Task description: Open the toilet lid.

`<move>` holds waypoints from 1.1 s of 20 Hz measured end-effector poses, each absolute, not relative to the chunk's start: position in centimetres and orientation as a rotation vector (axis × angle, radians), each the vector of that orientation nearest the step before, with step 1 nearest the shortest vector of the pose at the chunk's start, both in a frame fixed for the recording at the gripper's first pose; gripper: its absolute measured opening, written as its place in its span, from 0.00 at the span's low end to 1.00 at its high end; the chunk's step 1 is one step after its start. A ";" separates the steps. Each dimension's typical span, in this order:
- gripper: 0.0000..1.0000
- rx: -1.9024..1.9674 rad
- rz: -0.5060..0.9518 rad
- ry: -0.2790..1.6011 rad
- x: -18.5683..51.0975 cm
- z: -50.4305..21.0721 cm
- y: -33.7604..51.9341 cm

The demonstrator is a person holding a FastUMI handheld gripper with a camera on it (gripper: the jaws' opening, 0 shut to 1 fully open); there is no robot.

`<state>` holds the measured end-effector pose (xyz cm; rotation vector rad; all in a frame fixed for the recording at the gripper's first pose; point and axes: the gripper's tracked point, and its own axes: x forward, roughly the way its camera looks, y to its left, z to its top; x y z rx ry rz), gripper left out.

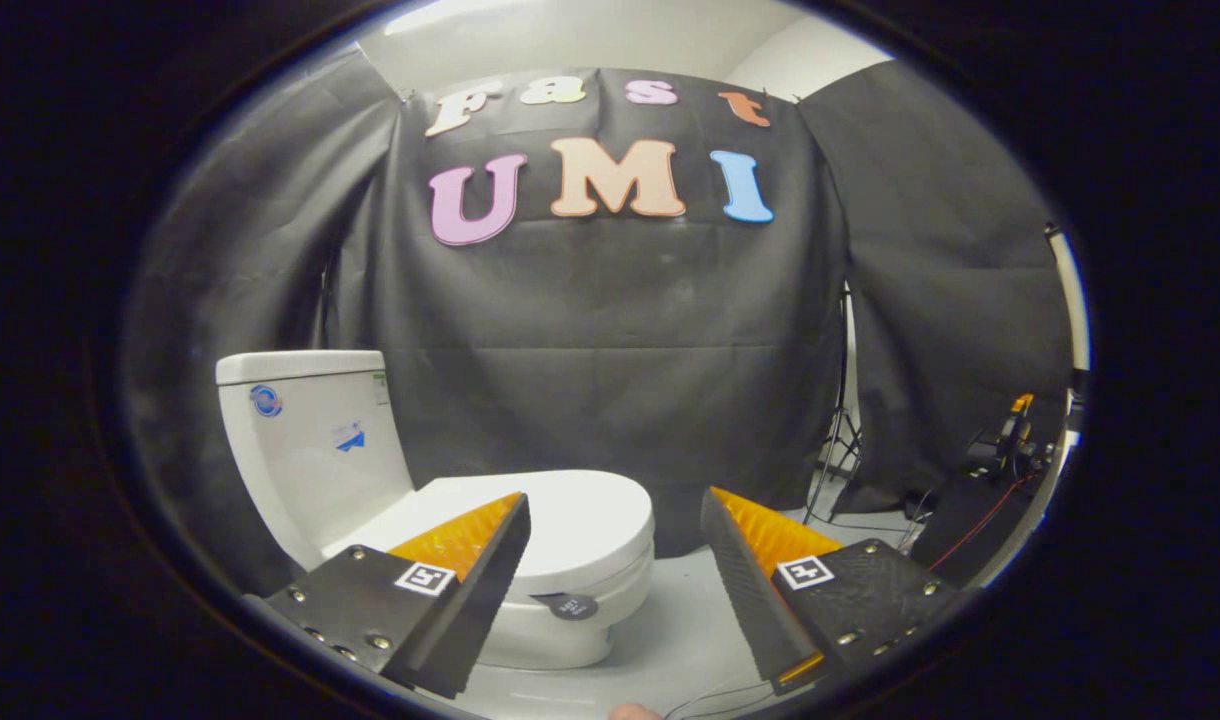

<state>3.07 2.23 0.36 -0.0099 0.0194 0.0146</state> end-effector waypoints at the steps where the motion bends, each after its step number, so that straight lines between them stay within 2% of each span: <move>1: 1.00 -0.016 0.012 0.020 3.3 0.4 2.1; 8: 1.00 0.089 -0.037 0.046 6.2 -0.7 1.0; 11: 1.00 0.155 -0.070 0.137 8.3 -3.5 0.2; 17: 1.00 0.267 -0.037 0.417 10.3 -11.6 2.9; 22: 1.00 0.325 -0.059 0.501 10.5 -14.5 3.4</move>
